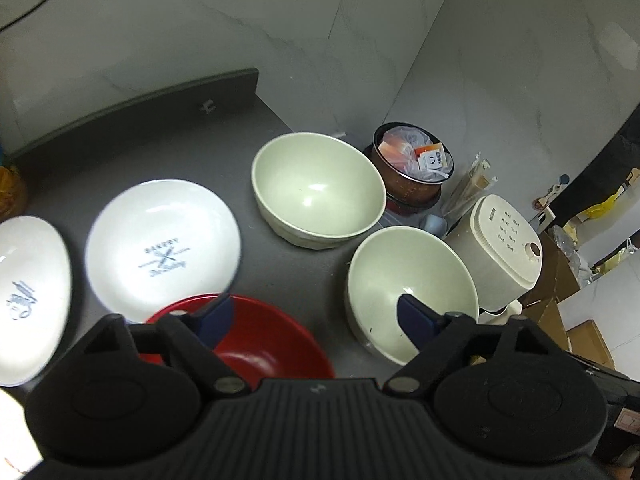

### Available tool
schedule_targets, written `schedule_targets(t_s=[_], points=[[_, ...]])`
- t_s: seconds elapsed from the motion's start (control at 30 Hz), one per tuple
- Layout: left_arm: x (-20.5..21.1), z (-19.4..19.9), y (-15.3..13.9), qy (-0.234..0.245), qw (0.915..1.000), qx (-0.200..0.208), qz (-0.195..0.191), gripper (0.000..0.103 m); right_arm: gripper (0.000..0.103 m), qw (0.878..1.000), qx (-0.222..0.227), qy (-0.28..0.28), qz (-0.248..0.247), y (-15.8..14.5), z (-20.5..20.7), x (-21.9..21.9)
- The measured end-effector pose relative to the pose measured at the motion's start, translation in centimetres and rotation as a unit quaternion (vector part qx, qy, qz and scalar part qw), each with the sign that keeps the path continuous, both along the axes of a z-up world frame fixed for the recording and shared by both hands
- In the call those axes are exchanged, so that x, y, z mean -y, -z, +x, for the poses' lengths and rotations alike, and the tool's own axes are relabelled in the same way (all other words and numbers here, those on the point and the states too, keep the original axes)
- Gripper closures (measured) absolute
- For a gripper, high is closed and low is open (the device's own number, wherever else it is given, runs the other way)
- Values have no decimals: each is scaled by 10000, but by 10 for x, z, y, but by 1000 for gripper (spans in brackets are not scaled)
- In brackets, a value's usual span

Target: Organize plates and bowls

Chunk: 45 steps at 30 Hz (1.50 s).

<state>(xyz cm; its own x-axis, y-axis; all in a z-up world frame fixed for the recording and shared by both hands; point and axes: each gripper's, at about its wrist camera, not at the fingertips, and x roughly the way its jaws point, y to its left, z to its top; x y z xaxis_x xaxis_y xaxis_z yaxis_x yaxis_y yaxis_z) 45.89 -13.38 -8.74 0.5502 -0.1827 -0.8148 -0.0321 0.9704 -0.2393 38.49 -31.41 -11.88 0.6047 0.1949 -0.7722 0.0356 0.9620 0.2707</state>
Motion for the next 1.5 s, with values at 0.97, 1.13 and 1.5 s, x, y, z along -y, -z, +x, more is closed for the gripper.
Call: schedule_targets(t_s=[0.97,1.13,1.5], points=[[49,76,94,-215,9926,-1176,-223,93,84,9951,-797,-593,-16,61,64,25],[47,74,86,-220,9927,-1163,-237,93,84,9958,-711,-549,177,55,62,31],[28,53,40,-306,9974,-587,-295,93,84,9974,-78,-704,129,11,49,13]])
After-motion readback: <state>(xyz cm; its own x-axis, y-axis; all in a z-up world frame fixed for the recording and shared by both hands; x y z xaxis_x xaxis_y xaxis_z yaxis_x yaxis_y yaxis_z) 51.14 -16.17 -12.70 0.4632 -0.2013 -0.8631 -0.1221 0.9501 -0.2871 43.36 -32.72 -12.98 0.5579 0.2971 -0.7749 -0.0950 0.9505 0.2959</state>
